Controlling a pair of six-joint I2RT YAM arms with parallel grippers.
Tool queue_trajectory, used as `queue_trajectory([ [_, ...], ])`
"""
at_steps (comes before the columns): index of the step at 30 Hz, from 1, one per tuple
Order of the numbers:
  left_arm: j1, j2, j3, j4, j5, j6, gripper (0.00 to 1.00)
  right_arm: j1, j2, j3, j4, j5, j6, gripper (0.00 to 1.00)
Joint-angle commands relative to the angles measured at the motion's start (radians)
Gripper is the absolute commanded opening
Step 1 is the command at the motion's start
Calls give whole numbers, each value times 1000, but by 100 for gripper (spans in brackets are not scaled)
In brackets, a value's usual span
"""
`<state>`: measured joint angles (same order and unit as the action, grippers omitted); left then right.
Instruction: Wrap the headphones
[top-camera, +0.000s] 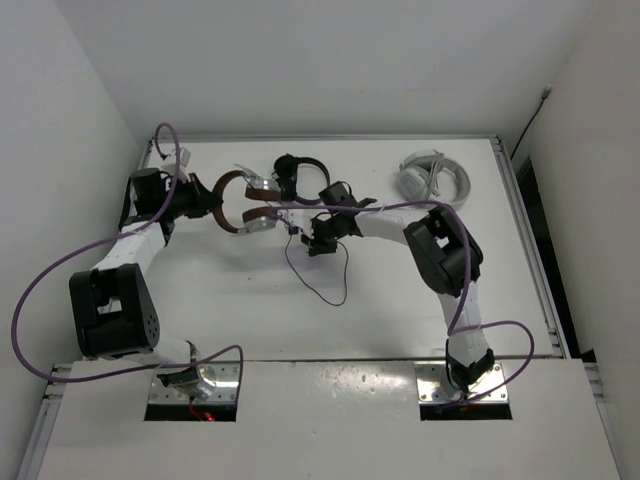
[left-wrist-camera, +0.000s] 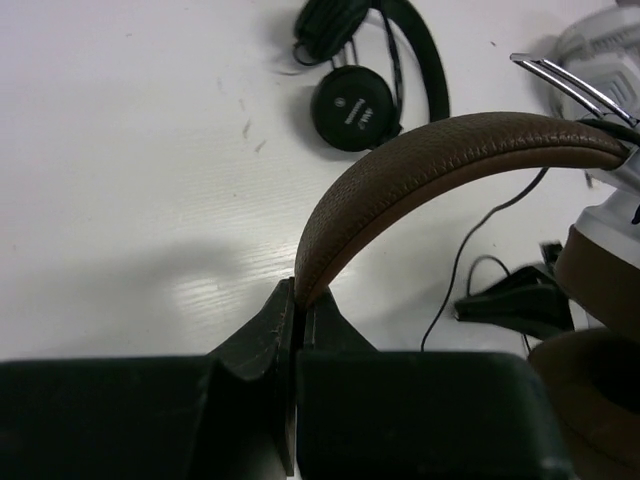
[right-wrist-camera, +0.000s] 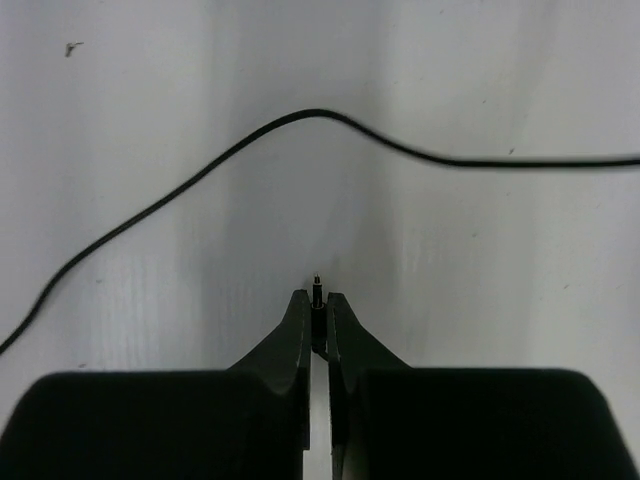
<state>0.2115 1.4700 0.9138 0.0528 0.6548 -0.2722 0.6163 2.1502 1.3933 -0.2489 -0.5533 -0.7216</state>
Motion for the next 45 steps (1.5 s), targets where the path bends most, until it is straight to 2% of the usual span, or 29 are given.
queue_trajectory([
  [1,17,-19,63,27,-115,-128,0,16,-107,-23,-25,-16,76,0],
  [3,17,-19,85,-8,-203,-217,0,39,-153,-14,-36,-42,132,0],
  [8,29,-69,85,-10,-247,-357,0,109,-240,-23,-95,-42,195,0],
  [13,39,-70,164,-165,-439,-508,0,161,-305,2,-162,-51,254,0],
  [15,39,-60,177,-191,-472,-532,0,174,-320,42,-203,-62,274,0],
  [19,39,-60,177,-200,-526,-532,0,183,-349,212,-335,-111,287,0],
  [25,29,1,177,-200,-613,-432,0,152,-391,427,-463,-204,312,0],
  [32,0,33,186,-188,-693,-343,0,131,-415,601,-403,-237,404,0],
  [37,-9,52,177,-177,-719,-334,0,131,-424,705,-385,-303,488,0],
  [41,-27,75,197,-177,-730,-334,0,187,-424,734,-394,-315,488,0],
  [45,-79,95,230,-186,-817,-311,0,212,-424,821,-403,-290,488,0],
])
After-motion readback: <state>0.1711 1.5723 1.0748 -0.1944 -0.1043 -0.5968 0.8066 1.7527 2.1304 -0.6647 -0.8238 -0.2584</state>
